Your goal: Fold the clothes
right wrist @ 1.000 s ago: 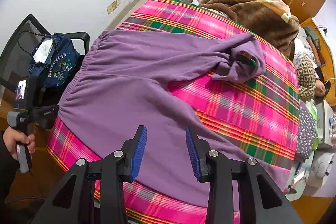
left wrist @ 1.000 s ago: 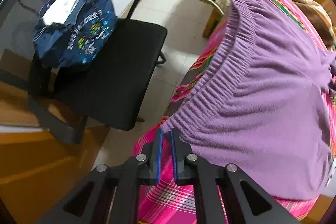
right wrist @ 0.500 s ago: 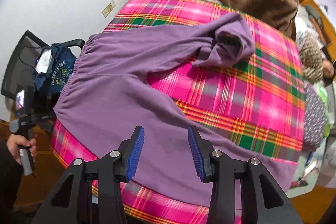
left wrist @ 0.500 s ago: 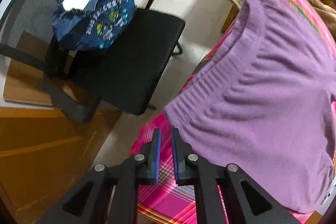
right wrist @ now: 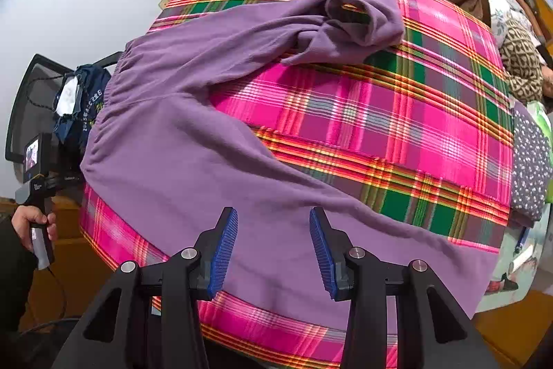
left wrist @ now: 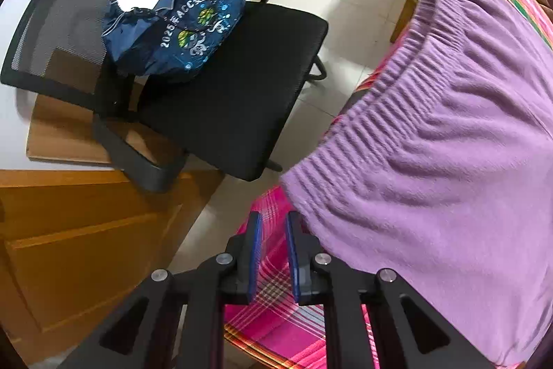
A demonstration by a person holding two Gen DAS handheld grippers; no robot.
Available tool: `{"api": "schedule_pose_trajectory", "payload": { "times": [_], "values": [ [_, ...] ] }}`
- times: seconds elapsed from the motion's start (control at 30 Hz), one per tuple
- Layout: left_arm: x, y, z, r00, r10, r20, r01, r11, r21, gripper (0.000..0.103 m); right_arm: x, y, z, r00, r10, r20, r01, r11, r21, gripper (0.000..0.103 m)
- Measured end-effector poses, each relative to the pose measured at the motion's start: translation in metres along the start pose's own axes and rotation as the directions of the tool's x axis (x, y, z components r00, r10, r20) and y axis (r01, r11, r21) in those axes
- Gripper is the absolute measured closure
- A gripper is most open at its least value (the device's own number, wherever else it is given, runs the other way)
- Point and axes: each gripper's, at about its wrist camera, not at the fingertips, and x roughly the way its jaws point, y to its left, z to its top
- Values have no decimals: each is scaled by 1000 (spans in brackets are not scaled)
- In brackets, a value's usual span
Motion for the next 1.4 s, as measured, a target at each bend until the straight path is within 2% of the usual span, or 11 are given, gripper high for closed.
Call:
{"api": "schedule_pose_trajectory", "payload": {
  "times": [0.17,0.57,0.97,1.13,1.4],
  "values": [
    [-4,13,6,999,44,12,-43,998,-55,89,2,-10,6,1000,5,2,-5,1000,8,58],
    [-50,-9,13,990,58,130,-50,997,-59,89,-13,-29,13,999,1,45,-1,1000,-12,58],
    [-87,-79,9,977,-1,211,-16,997,77,89,-44,-59,-6,992,-26,120,22,999,36,58],
    [-96,-105,6,975,-14,224,-14,992,124,89,-49,-79,-21,993,3,118,-13,996,90,58],
    [-103,-132,-1,972,-41,230,-3,982,188,89,-49,-100,-40,993,7,114,-23,989,144,58]
  ]
}}
